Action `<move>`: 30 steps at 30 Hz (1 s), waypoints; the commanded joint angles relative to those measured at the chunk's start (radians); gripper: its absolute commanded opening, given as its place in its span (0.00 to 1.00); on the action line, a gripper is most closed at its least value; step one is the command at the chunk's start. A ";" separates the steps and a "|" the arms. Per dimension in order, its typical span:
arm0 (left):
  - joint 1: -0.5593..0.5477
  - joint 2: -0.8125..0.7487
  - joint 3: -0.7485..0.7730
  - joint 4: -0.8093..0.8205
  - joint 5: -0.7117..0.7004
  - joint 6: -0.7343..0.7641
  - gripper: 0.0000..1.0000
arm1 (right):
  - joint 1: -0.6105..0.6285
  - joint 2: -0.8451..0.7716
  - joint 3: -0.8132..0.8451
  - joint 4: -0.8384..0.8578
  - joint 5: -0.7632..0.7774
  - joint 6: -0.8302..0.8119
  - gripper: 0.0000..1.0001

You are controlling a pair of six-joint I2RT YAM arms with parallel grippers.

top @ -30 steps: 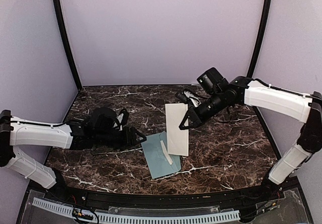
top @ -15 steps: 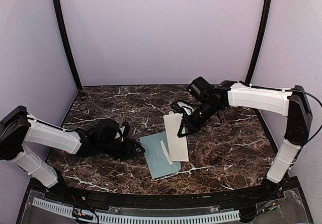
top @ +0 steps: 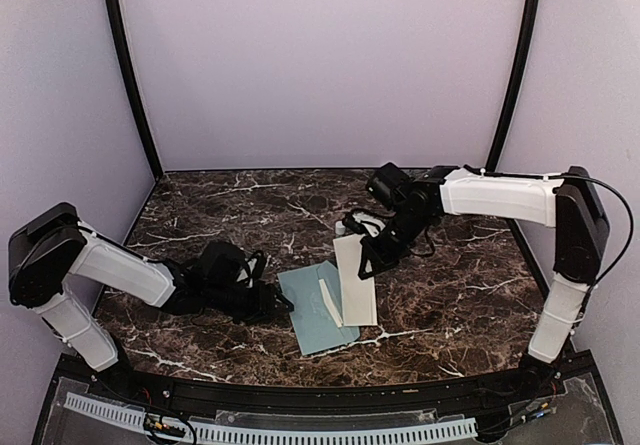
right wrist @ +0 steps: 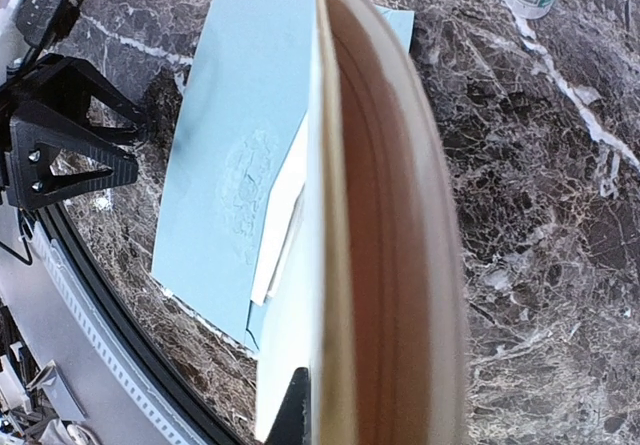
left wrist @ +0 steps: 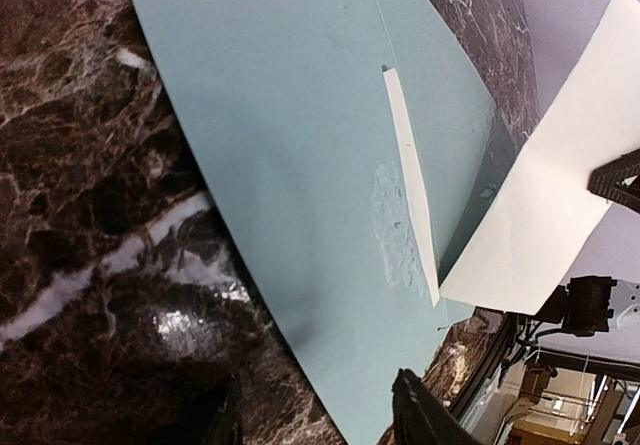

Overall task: Place the letter into the envelope and seal it
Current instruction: Place the letter in the envelope.

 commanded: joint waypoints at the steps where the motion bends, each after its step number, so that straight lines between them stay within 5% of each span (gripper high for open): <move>1: 0.003 0.032 0.027 0.020 0.030 0.024 0.48 | -0.012 0.032 0.012 0.001 0.019 0.013 0.00; 30: 0.003 0.153 0.079 0.053 0.062 0.059 0.35 | -0.034 -0.090 0.004 0.028 -0.131 0.068 0.00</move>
